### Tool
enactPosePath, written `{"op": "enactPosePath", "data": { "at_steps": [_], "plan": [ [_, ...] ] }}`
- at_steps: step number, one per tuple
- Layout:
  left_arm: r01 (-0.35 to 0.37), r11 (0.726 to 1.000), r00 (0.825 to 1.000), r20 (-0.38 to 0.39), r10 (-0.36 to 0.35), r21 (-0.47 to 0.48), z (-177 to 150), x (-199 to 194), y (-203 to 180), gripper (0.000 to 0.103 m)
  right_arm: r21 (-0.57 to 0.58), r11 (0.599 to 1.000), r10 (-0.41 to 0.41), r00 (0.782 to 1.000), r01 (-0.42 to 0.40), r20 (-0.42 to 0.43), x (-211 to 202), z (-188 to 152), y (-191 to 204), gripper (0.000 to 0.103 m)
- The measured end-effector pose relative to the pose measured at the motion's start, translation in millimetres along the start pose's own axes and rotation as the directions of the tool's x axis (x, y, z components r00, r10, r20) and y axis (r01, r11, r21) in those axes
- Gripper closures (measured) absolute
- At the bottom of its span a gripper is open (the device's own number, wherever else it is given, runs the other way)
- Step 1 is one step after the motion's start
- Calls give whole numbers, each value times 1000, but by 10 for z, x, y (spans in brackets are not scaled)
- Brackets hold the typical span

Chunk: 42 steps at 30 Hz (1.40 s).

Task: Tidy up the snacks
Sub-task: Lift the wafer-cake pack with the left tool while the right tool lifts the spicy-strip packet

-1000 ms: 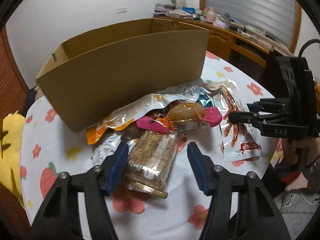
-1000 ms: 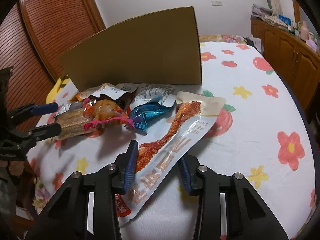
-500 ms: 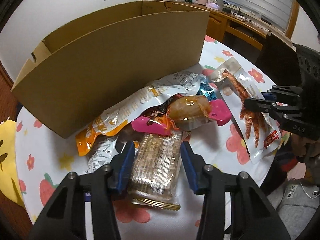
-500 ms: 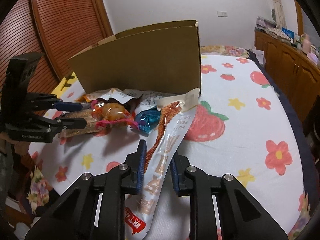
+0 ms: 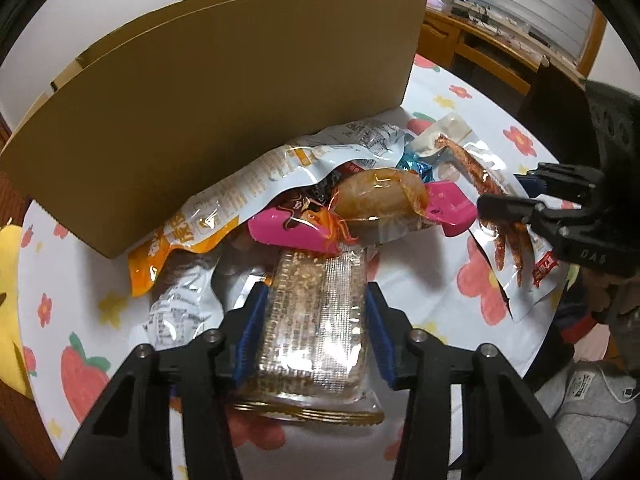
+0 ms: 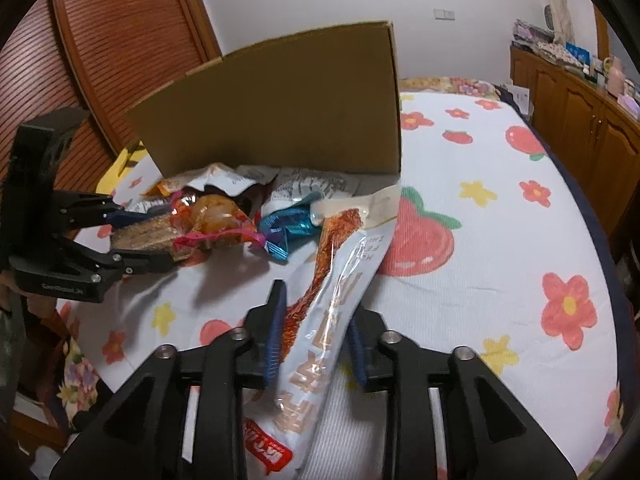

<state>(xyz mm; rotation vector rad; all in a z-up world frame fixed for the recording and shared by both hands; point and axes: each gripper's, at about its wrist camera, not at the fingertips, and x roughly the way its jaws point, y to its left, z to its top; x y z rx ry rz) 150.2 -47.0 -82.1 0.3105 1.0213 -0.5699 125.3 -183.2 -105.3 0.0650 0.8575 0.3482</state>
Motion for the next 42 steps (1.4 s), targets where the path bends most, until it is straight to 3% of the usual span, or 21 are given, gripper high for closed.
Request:
{"op": "enactPosePath", "data": {
  "at_steps": [8, 13, 19, 31, 42],
  "plan": [
    [-4, 997, 996, 85, 11, -74, -239, -181, 17, 61, -56, 998, -24, 1000, 24, -14, 97, 12, 57, 64],
    [15, 991, 988, 157, 6, -132, -418, -342, -17, 61, -40, 999, -19, 1000, 19, 3, 60, 28, 20, 81],
    [23, 984, 977, 211, 15, -176, -504, -422, -53, 61, -12, 1000, 23, 999, -23, 43, -55, 44, -9, 87],
    [2, 977, 955, 289, 61, -211, -536, -548, -39, 61, -54, 998, 19, 994, -13, 107, -270, 81, 132, 91],
    [13, 971, 950, 306, 63, -240, -581, -580, 18, 61, -77, 997, -5, 990, 16, 142, -377, 67, 188, 92]
  ]
}}
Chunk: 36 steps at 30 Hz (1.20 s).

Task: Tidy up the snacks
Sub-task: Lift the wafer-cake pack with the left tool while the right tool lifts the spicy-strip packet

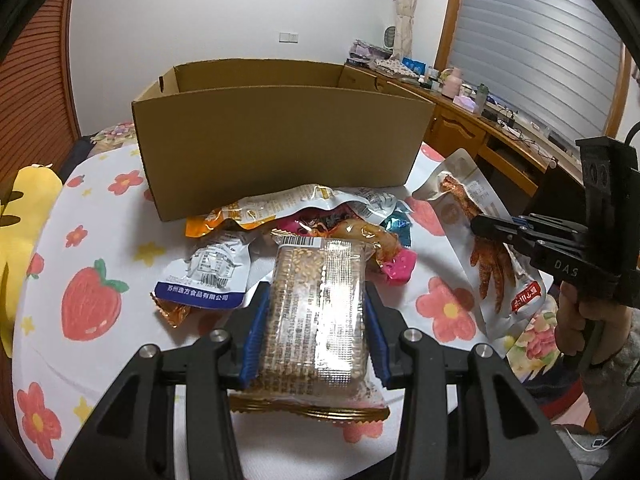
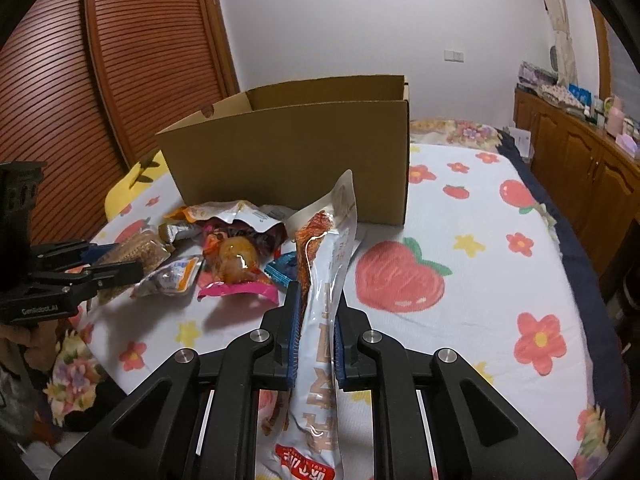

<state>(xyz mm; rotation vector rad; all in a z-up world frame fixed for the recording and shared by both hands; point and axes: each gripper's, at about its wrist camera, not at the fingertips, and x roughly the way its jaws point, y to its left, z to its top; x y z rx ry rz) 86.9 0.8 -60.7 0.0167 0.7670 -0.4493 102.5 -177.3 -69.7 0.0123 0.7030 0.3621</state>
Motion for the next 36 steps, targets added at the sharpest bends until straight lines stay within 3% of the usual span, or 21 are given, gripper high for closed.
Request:
{"op": "enactPosePath", "data": {
  "at_steps": [15, 23, 36],
  "plan": [
    [-6, 1000, 993, 115, 6, 1, 332, -251, 39, 61, -39, 999, 8, 998, -5, 66, -214, 279, 25, 92],
    [-39, 999, 982, 184, 36, 16, 693, -310, 130, 61, -92, 995, -12, 991, 24, 135, -365, 635, 19, 92],
    [-68, 998, 972, 227, 66, 3, 1208, -323, 380, 61, -152, 985, -48, 974, 84, 223, -400, 1253, 44, 92]
  ]
}}
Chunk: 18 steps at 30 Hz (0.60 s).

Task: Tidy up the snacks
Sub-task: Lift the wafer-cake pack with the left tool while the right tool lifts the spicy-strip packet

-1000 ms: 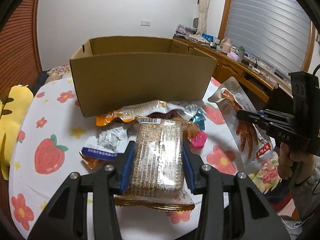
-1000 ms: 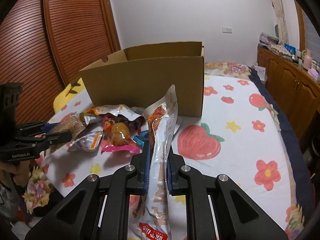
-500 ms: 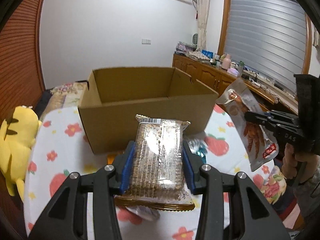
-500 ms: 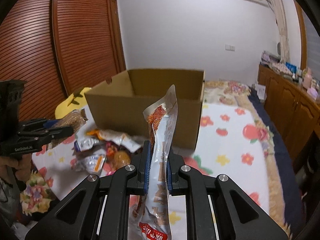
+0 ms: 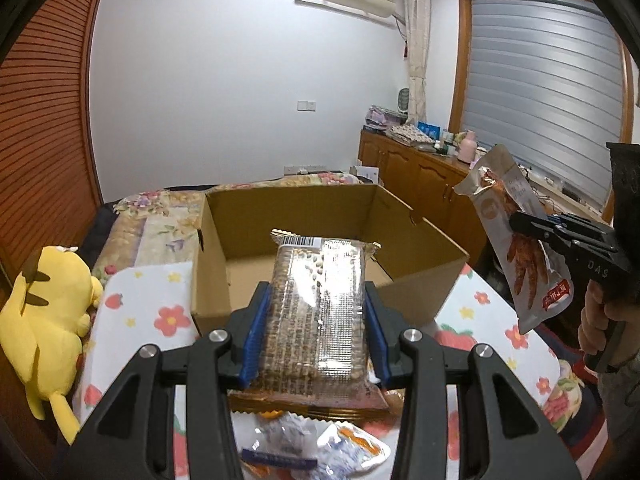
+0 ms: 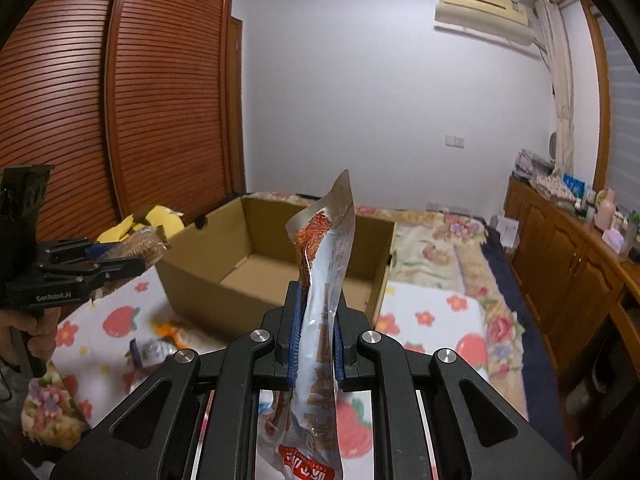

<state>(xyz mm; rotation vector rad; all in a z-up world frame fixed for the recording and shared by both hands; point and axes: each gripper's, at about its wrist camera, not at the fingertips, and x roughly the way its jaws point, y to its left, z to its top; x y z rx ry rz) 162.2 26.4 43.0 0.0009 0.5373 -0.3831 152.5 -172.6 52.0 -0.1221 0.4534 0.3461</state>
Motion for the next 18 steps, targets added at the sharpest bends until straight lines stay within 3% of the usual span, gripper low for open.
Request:
{"op": "enactPosePath", "data": {
  "at_steps": [18],
  "plan": [
    [-105, 994, 993, -57, 106, 21, 372, 588, 284, 61, -83, 996, -45, 999, 43, -22, 735, 598, 115, 92]
  ]
}}
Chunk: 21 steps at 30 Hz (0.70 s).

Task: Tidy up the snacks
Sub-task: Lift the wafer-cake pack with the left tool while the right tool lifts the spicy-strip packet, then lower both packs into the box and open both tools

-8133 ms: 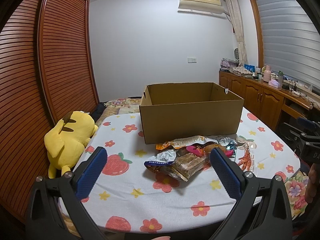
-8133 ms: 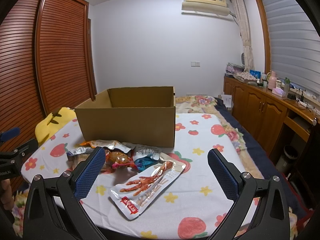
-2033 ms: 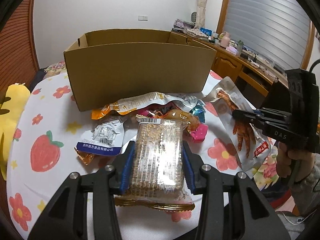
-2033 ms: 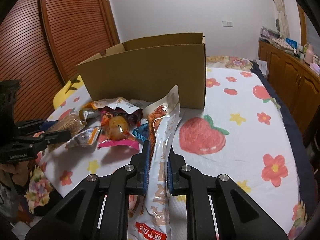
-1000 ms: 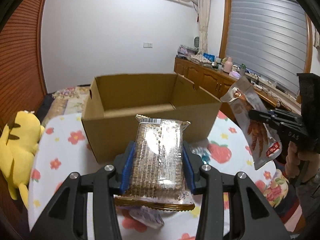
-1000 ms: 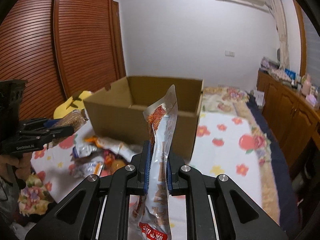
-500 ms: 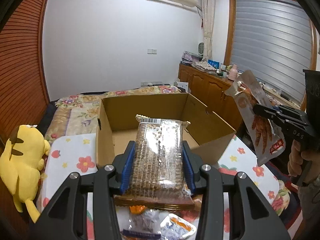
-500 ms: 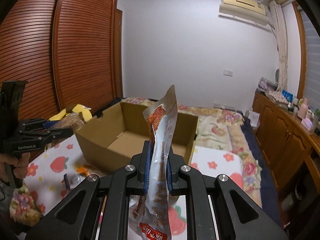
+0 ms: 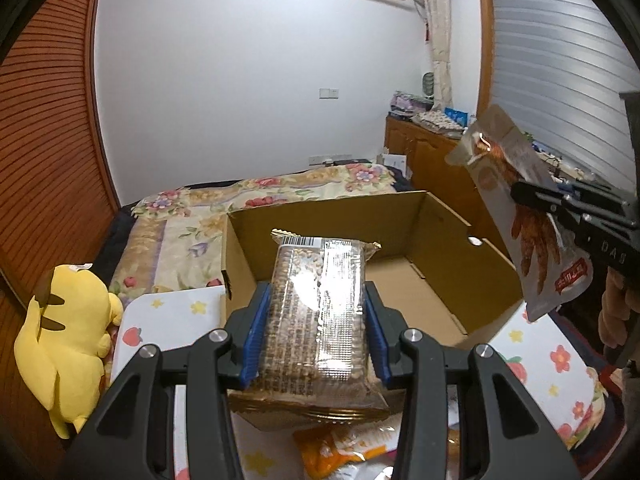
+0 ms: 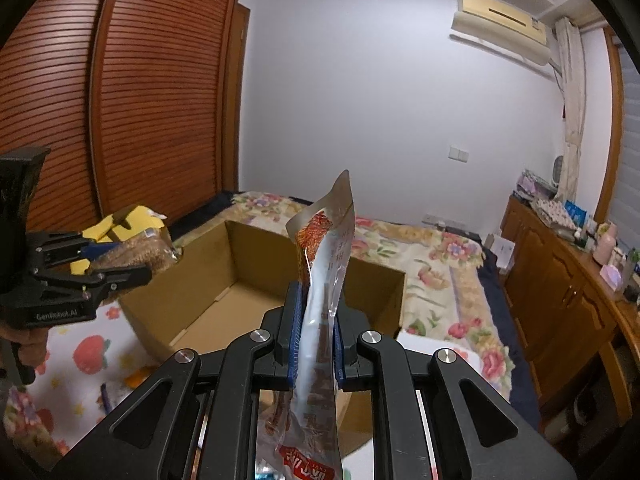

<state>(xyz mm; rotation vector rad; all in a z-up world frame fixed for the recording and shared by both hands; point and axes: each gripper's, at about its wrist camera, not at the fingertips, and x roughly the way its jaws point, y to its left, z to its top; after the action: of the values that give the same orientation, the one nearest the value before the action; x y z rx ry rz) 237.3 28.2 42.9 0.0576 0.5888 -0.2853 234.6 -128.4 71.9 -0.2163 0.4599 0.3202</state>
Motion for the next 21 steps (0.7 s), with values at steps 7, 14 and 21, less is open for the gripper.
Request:
{"op": "enactPosePath", "data": {
  "at_steps": [7, 14, 21],
  "plan": [
    [-12, 999, 1000, -26, 11, -39, 23, 265, 118, 60, -21, 999, -36, 999, 35, -23, 363, 163, 36, 92],
    [-28, 997, 999, -45, 25, -66, -27, 437, 161, 60, -20, 998, -69, 996, 68, -51, 650, 66, 56, 92],
    [-37, 998, 996, -79, 32, -55, -95, 539, 88, 59, -3, 997, -75, 992, 75, -97, 838, -108, 17, 92]
  ]
}}
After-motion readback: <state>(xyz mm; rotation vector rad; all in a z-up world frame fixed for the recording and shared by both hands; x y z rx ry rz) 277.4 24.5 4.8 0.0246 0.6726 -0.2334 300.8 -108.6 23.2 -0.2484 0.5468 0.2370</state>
